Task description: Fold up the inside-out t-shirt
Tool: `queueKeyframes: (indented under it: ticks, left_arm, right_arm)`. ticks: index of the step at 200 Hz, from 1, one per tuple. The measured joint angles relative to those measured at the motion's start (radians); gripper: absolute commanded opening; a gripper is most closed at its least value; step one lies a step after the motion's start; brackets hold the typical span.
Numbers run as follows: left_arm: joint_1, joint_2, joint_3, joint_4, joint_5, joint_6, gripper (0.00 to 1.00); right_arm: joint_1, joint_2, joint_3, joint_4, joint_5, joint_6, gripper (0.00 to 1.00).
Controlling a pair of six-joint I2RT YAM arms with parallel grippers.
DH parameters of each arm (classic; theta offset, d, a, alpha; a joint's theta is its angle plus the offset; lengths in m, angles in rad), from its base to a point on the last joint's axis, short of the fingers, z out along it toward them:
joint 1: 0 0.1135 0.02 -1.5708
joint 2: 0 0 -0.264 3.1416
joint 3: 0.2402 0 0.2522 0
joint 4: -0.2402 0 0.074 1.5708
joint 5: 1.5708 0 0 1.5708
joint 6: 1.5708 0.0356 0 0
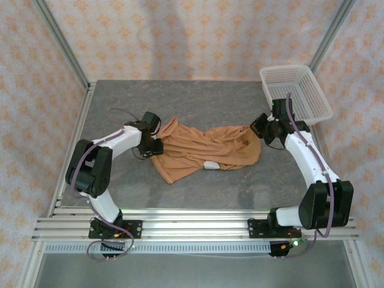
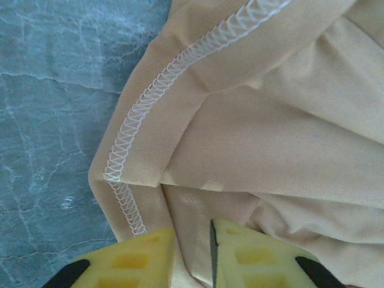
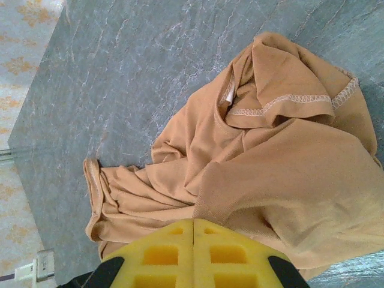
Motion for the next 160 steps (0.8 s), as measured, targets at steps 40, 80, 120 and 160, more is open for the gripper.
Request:
queueKeyframes:
  ticks: [40,80,120,160]
  left_arm:
    - [0.000,-0.012,-0.021,-0.002,-0.005,-0.030,0.40]
    - [0.000,-0.027,-0.026,-0.003,-0.008,-0.050,0.29]
    - [0.000,-0.016,-0.026,0.006,-0.009,-0.061,0.23]
    - [0.000,0.010,-0.026,0.005,-0.037,-0.064,0.21]
  right_arm:
    - [0.000,0.019,0.006,-0.001,0.000,0.000,0.00]
    - [0.000,0.030,0.006,0.000,-0.004,0.001,0.00]
    - [0.000,0.030,0.006,0.000,-0.005,0.000,0.00]
    - [-0.002,0.030,0.006,0.000,-0.005,0.000,0.00]
